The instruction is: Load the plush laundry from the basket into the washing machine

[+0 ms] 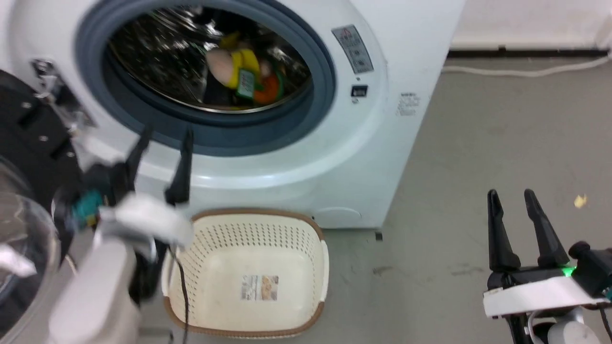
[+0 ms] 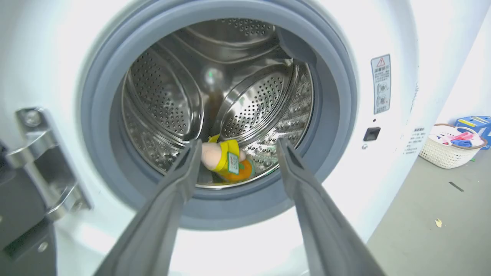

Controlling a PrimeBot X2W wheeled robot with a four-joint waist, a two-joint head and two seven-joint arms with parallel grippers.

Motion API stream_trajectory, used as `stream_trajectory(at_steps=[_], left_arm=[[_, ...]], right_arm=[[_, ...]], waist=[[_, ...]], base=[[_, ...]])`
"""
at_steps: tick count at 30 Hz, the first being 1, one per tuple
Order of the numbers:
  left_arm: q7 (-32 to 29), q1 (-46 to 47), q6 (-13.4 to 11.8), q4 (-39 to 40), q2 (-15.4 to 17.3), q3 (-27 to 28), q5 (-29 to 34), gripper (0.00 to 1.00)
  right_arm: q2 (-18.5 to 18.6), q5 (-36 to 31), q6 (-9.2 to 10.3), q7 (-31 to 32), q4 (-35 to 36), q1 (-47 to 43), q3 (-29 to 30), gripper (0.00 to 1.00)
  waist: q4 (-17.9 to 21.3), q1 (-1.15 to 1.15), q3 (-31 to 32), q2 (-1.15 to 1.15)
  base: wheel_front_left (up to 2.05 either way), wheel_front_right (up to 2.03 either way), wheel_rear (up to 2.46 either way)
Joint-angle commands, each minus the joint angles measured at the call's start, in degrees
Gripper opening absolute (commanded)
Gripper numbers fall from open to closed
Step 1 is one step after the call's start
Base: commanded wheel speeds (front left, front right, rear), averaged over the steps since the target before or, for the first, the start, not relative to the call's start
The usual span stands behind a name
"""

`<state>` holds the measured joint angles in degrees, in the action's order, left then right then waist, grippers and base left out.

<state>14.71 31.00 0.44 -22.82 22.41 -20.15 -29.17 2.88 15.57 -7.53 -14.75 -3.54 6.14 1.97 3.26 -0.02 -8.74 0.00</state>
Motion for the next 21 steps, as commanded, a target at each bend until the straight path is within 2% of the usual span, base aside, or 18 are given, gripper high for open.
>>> stream_trajectory(at_steps=[1, 5, 9, 12, 21], left_arm=[[0.28, -4.24, -1.1, 2.99, -0.65, 1.05, 1.12, 1.0], [0.28, -14.76, -3.42, 11.24, -2.58, 3.85, 3.87, 1.0], [0.29, -21.91, -4.96, 16.16, -4.43, 5.31, 7.3, 1.0], [0.29, -25.66, -6.06, 17.39, -5.93, 6.21, 9.23, 1.0], [0.29, -29.85, -5.76, 16.95, -8.39, 6.61, 14.76, 1.0]], right_arm=[[-0.01, -0.37, 0.04, -0.25, 0.37, -1.18, 0.12, 1.0], [-0.01, -0.4, 0.04, -0.25, 0.93, -3.07, 0.23, 1.0], [-0.01, -0.42, 0.04, -0.25, 1.21, -4.52, 0.03, 1.0], [-0.01, -0.32, 0.04, -0.25, 1.13, -5.34, -0.26, 1.0], [-0.01, 0.02, 0.04, -0.25, 0.19, -6.47, -1.36, 1.0]], waist=[[-1.91, 0.02, 2.78, 0.0], [-2.45, 0.02, 4.33, 0.0], [-2.9, 0.02, 5.23, 0.0], [-3.06, 0.02, 5.66, 0.0], [-2.78, 0.02, 5.77, 0.0]], base=[[0.0, 0.0, 0.0], [0.0, 0.0, 0.0], [0.0, 0.0, 0.0], [0.0, 0.0, 0.0], [0.0, 0.0, 0.0]])
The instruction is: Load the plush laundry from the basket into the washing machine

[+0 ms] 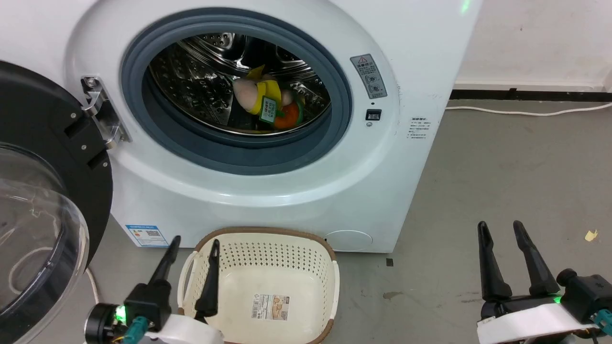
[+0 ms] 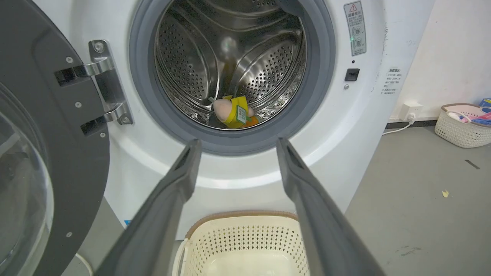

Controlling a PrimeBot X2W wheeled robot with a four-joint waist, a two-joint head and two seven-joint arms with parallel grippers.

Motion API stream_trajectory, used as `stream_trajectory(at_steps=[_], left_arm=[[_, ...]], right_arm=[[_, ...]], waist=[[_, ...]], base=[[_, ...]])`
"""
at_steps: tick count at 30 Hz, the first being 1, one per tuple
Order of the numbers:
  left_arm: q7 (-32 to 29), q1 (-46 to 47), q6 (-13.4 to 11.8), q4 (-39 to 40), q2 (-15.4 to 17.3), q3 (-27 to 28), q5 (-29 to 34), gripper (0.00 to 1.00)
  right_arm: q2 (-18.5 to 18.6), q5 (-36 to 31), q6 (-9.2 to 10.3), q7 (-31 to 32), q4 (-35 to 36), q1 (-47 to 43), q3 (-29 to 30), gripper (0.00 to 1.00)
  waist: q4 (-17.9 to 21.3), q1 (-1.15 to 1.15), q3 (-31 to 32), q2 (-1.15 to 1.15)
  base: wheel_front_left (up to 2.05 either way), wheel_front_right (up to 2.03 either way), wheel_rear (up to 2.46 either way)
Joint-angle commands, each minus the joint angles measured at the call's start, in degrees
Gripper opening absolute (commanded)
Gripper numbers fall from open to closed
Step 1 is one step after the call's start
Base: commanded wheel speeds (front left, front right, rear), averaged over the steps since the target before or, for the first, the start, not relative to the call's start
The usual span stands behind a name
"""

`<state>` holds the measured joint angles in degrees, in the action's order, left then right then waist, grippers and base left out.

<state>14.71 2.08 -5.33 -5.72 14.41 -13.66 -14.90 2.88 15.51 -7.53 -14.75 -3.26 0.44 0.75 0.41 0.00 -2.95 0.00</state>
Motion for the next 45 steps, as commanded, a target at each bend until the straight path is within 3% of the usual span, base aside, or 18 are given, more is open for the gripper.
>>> stream_trajectory(at_steps=[1, 19, 20, 45], left_arm=[[0.29, -1.02, 0.03, -0.38, -0.51, 0.06, 1.04, 1.0], [0.29, -0.69, 1.54, -1.58, -3.11, 3.3, 3.09, 1.0], [-0.05, -0.4, 1.46, -1.53, -3.01, 3.27, 2.78, 0.0], [-2.58, -0.69, 2.13, -0.29, -4.47, 5.06, 4.81, 0.0]], right_arm=[[-0.01, 0.07, 0.04, -0.25, -0.18, -0.78, -0.27, 1.0], [-0.01, -5.58, 0.04, -0.25, -2.02, -0.69, -1.39, 1.0], [0.0, -5.23, -0.01, 0.03, -1.86, 0.01, -1.43, 0.0], [0.01, -7.0, 0.0, 2.58, -0.98, -0.05, -1.29, 0.0]], waist=[[0.14, 0.0, -0.06, 0.0], [-0.02, 0.0, -0.44, 0.0], [-0.02, 0.01, -0.44, 0.0], [-0.09, 0.01, 0.14, 0.0]], base=[[0.0, 0.0, 0.0], [0.0, 0.0, 0.0], [0.0, 0.0, 0.0], [0.0, 0.0, 0.0]])
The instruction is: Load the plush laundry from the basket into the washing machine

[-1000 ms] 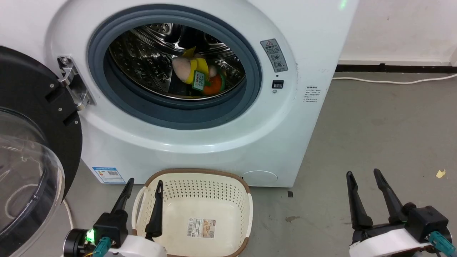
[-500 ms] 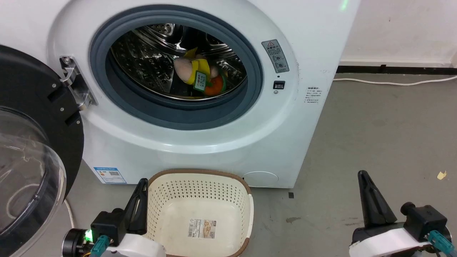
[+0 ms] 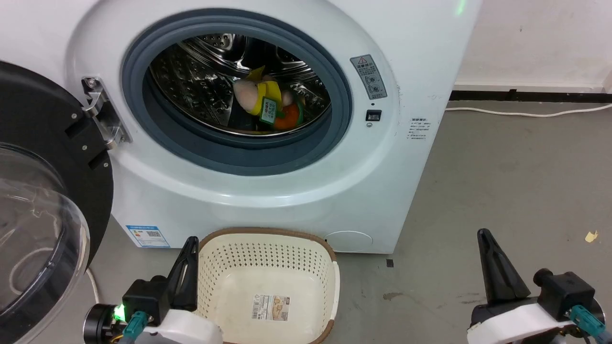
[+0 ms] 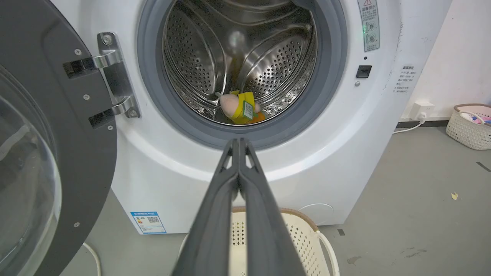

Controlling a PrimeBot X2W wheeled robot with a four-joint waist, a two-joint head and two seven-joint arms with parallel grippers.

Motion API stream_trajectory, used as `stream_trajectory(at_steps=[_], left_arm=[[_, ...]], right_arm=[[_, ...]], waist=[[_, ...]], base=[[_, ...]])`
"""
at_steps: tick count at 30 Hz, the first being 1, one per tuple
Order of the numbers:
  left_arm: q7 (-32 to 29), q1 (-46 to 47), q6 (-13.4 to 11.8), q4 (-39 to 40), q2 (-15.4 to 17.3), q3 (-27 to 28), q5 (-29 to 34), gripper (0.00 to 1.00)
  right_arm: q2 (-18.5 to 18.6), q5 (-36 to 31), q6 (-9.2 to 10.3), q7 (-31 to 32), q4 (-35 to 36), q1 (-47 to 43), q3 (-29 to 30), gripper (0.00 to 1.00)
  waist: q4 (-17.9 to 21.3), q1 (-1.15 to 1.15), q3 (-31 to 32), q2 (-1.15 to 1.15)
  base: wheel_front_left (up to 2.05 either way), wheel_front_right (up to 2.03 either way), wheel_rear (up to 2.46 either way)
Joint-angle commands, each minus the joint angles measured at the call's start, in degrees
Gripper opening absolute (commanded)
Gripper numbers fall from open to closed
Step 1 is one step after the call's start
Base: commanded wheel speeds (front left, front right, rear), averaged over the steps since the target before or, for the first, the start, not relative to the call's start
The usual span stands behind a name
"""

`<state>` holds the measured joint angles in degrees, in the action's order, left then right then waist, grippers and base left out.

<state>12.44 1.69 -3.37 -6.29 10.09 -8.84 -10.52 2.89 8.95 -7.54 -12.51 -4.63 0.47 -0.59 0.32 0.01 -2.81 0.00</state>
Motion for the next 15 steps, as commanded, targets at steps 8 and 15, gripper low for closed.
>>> stream_trajectory(at_steps=[8, 15], left_arm=[[-1.25, -0.4, 0.41, 0.74, -0.69, 0.9, 1.21, 0.0], [-2.07, -0.5, 0.63, 1.15, -1.17, 1.48, 1.89, 0.0]], right_arm=[[0.0, -1.1, 0.01, 1.28, 0.72, -0.12, 0.09, 0.0], [-0.01, -1.67, 0.02, 2.1, 1.01, -0.14, 0.13, 0.0]], waist=[[-0.03, 0.0, 0.22, 0.0], [-0.05, 0.0, 0.41, 0.0]], base=[[0.0, 0.0, 0.0], [0.0, 0.0, 0.0]])
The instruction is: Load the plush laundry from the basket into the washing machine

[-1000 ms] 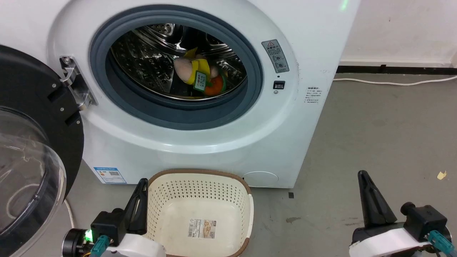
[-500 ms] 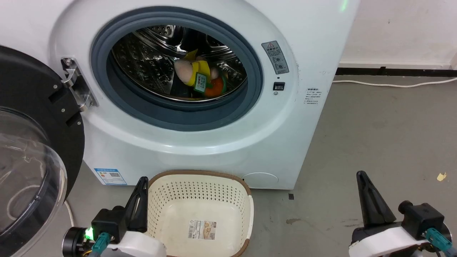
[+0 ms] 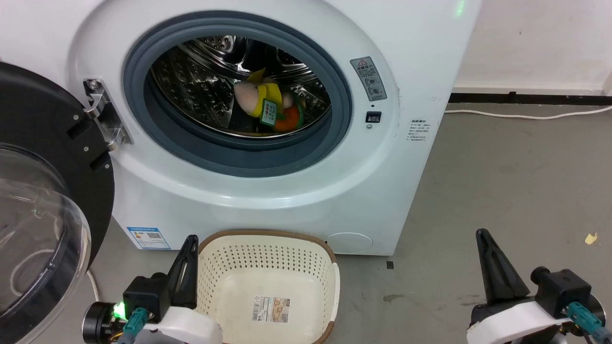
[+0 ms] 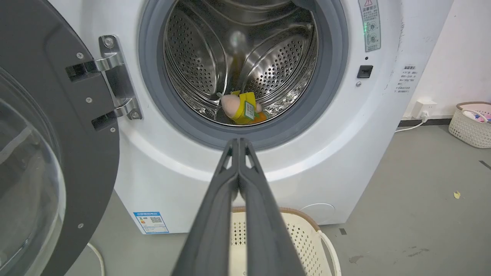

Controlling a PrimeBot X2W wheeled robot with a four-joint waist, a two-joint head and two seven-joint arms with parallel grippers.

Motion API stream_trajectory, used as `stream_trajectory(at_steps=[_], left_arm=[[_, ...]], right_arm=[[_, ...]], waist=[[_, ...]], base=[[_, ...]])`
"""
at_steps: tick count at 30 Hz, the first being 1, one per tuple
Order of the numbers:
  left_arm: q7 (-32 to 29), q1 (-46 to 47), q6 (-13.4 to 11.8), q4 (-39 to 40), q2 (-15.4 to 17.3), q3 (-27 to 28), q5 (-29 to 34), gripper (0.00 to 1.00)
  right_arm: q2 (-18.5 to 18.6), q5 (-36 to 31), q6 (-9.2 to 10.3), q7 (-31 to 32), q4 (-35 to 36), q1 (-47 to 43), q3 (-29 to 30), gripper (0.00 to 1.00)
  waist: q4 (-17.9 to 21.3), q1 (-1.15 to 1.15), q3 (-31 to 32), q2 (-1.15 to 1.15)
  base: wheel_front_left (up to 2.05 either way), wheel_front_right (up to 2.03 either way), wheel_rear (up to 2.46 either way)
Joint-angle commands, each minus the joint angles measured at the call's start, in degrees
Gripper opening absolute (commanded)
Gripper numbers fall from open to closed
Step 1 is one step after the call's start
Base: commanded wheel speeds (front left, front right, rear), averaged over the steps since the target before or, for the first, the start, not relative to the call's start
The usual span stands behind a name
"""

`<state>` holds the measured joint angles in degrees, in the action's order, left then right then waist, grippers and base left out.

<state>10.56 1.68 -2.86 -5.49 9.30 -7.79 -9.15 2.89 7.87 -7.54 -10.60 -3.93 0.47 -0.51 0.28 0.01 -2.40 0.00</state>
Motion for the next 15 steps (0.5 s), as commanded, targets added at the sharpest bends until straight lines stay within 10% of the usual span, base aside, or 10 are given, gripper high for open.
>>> stream_trajectory(at_steps=[1, 15], left_arm=[[-0.31, -0.51, 0.15, 0.41, -0.45, 0.52, 0.62, 0.0], [-1.95, -0.69, 0.59, 1.22, -1.4, 1.69, 1.98, 0.0]], right_arm=[[-0.01, -0.68, 0.02, 0.31, 0.34, -0.15, 0.05, 0.0], [-0.01, -1.83, 0.02, 1.95, 0.92, -0.2, 0.13, 0.0]], waist=[[-0.01, 0.0, 0.03, 0.0], [-0.05, 0.0, 0.41, 0.0]], base=[[0.0, 0.0, 0.0], [0.0, 0.0, 0.0]])
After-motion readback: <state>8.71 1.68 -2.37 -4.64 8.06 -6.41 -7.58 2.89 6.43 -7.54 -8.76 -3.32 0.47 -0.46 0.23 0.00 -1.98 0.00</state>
